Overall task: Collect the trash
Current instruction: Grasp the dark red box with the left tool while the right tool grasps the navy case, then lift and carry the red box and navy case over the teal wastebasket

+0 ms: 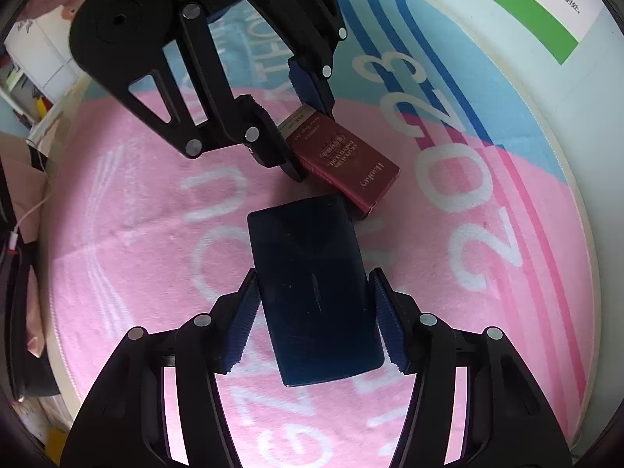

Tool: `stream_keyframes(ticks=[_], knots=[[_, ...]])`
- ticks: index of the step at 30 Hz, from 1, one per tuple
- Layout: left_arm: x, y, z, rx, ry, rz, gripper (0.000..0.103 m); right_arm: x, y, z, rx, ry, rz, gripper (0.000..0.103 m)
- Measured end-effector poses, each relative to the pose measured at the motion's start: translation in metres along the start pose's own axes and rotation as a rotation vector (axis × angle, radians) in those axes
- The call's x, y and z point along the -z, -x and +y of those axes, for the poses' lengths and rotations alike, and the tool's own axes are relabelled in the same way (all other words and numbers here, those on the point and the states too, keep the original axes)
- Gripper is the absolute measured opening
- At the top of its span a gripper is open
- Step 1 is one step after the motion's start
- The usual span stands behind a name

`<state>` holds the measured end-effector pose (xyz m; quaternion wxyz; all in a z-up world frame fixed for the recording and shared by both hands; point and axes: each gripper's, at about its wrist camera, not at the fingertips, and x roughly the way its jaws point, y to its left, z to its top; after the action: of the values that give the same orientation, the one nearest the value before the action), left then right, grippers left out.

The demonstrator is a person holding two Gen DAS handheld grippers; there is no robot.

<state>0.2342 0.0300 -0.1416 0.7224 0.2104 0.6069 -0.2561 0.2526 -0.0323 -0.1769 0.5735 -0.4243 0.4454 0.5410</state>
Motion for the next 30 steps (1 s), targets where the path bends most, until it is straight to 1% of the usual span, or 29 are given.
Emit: stream_keyframes(ticks=[2,4,6,8,12,16,18,19,21,25,30], knots=[[0.005,0.005,-0.002,-0.015,0.006,-0.008,0.027,0.003,0.007,0.005,0.012,-0.026,-0.003,0.057],[0.007,0.01,-0.004,-0.033,0.013,-0.015,0.027,0.009,0.016,0.006,-0.003,-0.081,-0.01,0.056],[0.012,0.019,-0.008,-0.04,0.035,-0.022,0.027,0.015,0.026,0.009,0.006,-0.141,-0.031,0.056],[0.015,0.026,-0.013,-0.062,0.046,-0.029,0.027,0.016,0.036,0.011,0.013,-0.209,-0.052,0.056],[0.027,0.036,-0.028,-0.1,0.053,-0.037,0.027,0.031,0.051,0.02,0.043,-0.337,-0.079,0.056],[0.04,0.043,-0.047,-0.129,0.062,-0.047,0.027,0.051,0.064,0.039,0.093,-0.414,-0.079,0.057],[0.046,0.048,-0.056,-0.153,0.055,-0.07,0.027,0.061,0.068,0.05,0.126,-0.447,-0.082,0.057],[0.039,0.043,-0.056,-0.155,0.056,-0.076,0.027,0.064,0.071,0.056,0.142,-0.466,-0.081,0.057],[0.043,0.044,-0.062,-0.16,0.057,-0.086,0.027,0.073,0.078,0.067,0.172,-0.51,-0.083,0.057],[0.056,0.049,-0.081,-0.165,0.035,-0.1,0.027,0.084,0.083,0.087,0.221,-0.593,-0.094,0.057],[0.067,0.054,-0.103,-0.176,-0.032,-0.111,0.027,0.095,0.095,0.12,0.273,-0.676,-0.104,0.057]])
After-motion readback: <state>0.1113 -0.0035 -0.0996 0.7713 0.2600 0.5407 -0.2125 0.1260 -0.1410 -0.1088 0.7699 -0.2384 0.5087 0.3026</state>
